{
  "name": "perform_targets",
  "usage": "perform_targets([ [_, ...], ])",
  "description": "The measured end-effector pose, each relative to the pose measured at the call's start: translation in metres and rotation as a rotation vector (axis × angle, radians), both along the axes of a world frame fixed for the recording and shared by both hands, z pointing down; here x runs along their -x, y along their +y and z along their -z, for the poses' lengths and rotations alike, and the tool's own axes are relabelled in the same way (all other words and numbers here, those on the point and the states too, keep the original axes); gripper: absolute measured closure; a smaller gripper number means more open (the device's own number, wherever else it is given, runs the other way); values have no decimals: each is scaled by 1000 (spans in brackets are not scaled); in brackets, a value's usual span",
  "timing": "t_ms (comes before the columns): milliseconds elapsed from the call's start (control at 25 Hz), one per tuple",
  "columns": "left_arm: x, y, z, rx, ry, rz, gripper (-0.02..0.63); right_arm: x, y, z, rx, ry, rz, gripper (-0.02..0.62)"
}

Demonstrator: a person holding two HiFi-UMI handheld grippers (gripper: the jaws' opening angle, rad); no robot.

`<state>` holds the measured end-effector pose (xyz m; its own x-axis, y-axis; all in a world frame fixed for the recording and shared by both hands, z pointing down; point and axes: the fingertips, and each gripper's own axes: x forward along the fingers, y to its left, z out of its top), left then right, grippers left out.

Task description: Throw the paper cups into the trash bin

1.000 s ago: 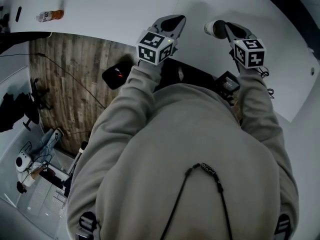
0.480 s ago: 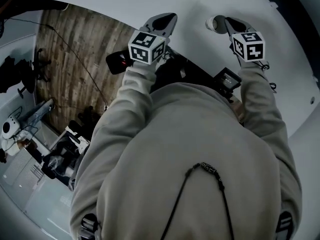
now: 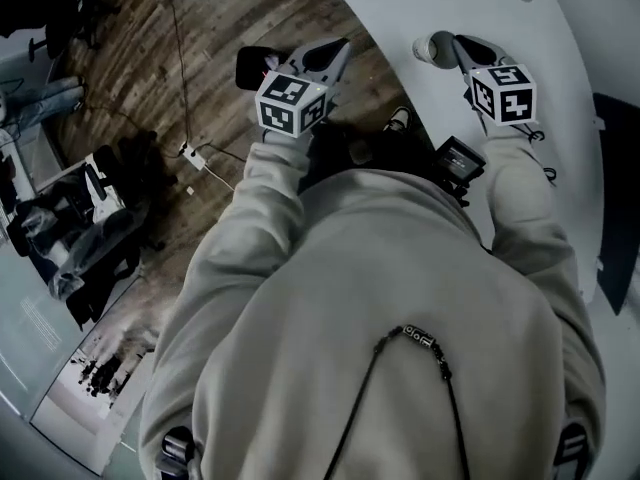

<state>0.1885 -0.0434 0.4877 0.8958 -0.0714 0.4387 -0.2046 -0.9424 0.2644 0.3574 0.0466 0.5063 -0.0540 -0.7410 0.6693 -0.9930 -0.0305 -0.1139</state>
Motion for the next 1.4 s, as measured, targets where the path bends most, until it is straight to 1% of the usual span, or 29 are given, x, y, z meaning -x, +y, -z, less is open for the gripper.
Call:
perform_targets([
  [120,50,-22,11,-1,9,106,603,43,-30,15,1,5,102,565],
  [240,93,-59,22,-13,37,205,603,86,-75,20,4,17,200,565],
  [360,142,-93,22,-8,51,276,603,129,-122,24,4,21,265,565],
  [480,188,-126,21,0,65,340,603,168,-163,30,1,31,309,565],
  [720,267,-183,37,-28,81,427,603,240,-226,49,-9,54,380,565],
  [920,326,-227,53,-81,80,480,603,305,-285,64,-52,49,450,565],
  [1000,351,-243,60,-101,83,514,603,331,-305,74,-74,51,478,565],
  [1120,378,-258,70,-119,106,566,603,360,-327,88,-99,54,522,565],
  [1240,390,-266,76,-133,123,596,603,376,-345,99,-120,57,563,565],
  [1400,402,-275,86,-149,122,633,603,395,-370,112,-139,60,620,565],
])
